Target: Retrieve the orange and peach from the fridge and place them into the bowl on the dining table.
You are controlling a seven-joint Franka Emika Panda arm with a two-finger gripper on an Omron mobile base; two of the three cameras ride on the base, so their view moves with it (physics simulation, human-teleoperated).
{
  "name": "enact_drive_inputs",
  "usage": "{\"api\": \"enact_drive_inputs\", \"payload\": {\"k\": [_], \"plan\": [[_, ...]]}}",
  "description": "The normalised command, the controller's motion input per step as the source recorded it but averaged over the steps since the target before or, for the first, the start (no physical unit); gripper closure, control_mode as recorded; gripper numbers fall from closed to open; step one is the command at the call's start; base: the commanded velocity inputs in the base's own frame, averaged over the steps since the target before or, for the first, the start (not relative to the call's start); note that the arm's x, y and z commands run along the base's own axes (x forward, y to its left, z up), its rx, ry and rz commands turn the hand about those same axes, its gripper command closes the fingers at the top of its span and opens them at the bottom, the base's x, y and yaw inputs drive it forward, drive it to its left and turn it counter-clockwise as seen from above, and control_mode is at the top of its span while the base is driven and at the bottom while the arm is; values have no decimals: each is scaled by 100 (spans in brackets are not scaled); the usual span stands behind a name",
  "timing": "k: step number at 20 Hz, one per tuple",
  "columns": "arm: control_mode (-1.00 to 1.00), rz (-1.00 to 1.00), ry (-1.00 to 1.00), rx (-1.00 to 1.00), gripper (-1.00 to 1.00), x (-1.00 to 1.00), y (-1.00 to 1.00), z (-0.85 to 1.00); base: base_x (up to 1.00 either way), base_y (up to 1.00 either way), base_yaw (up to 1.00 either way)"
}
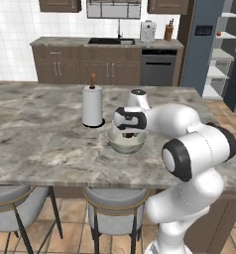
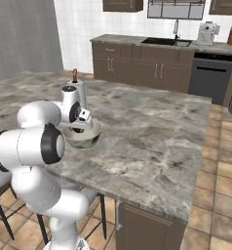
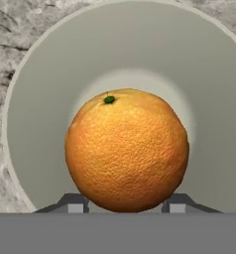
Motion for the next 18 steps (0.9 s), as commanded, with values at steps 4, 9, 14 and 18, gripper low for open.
{"api": "enact_drive_inputs", "payload": {"k": [4, 9, 14, 18], "plan": [[-100, 0, 0, 0, 100, 20, 0, -19, 0, 0, 0], [-100, 0, 0, 0, -100, 20, 0, -5, 0, 0, 0], [-100, 0, 0, 0, -100, 3, 0, 0, 0, 0, 0], [-100, 0, -3, 0, -100, -3, 0, 2, 0, 0, 0]]}}
